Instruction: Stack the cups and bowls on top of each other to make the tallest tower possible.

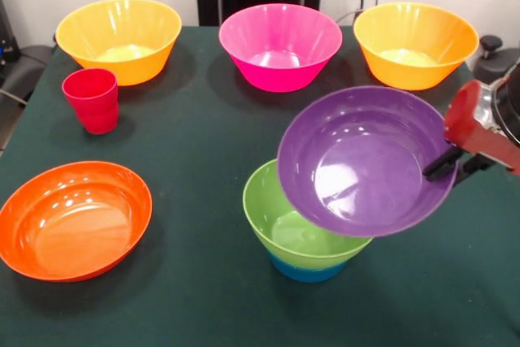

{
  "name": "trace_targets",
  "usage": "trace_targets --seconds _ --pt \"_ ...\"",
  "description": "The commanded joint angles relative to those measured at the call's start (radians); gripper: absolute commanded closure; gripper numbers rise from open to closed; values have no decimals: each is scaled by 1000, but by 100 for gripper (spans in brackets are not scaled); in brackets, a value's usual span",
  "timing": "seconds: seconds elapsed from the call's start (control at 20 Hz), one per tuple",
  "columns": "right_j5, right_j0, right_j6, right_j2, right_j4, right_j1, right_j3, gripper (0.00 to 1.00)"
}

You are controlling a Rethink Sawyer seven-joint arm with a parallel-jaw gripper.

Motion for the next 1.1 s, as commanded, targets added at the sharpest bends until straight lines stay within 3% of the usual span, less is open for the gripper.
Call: trace_targets --seconds 0.05,0.55,1.1 --pt "-105 -21 118 -186 87 23 38 100" --pt "-164 -18 94 -267 139 38 63 100" --pt "-187 8 73 -224 79 38 99 100"
